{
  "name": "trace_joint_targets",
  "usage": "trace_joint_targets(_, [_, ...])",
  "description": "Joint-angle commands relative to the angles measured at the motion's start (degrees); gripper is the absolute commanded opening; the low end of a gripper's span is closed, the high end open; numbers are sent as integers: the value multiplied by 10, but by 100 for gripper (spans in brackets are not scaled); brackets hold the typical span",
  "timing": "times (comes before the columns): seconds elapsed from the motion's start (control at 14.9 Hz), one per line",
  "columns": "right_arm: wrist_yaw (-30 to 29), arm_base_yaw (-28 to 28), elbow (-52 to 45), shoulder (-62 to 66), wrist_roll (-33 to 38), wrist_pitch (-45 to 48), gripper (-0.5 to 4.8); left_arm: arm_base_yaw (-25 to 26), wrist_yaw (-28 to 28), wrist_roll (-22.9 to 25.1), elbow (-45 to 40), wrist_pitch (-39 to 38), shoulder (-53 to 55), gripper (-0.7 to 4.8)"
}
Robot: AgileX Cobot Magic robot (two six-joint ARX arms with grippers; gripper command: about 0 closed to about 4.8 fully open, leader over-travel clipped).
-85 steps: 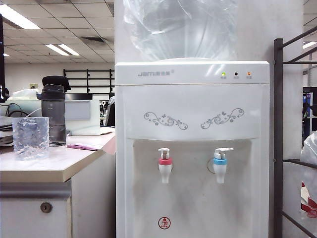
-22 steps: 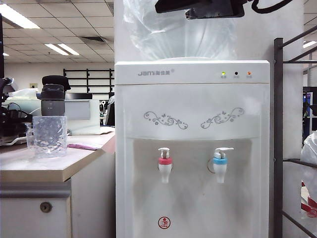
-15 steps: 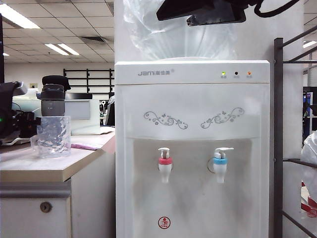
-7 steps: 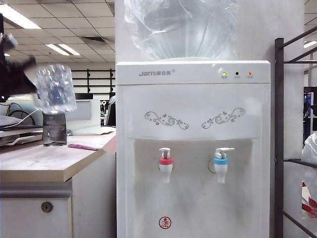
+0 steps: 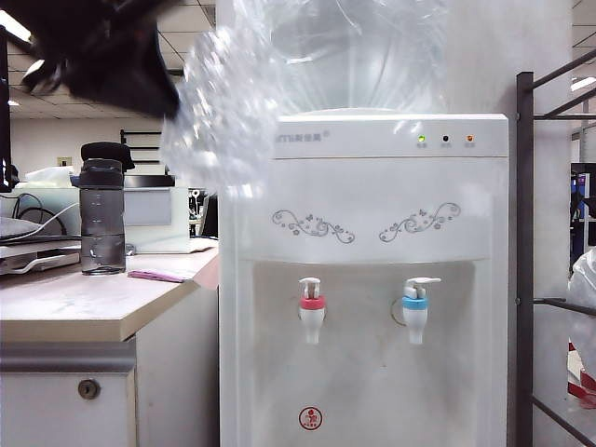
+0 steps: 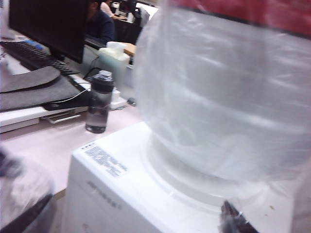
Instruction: Pick up the plastic mug from the left desk, go to the hot water outlet of the water dispenser, press the vertical switch to get some water, then put the mug back on the desk.
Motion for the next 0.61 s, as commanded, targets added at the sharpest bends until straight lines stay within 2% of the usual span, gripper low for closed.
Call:
trace_joint_targets(0.07, [5,-1,2,-13,2,5,439,-192,-269,-81,-145,213,-9,-8])
trace_joint_targets(0.13, [5,-1,2,-13,0,-2,439,-228,-323,-81,-175,269,1,-8])
trace_joint_targets(0.27, [5,-1,2,-13,0,-19,439,-252,-370,-113,-217,319,32,-8])
trace_joint_targets(0.4, [5,-1,2,-12,0,-37,439,-251,-371,-164,-244,346,76,-8])
trace_joint_targets(0.47, [5,-1,2,-12,0,-41,439,-251,-372,-173,-249,360,89,-8])
trace_joint_targets(0.61, [5,-2,2,-9,0,-51,439,-251,-373,-179,-255,434,139,-8])
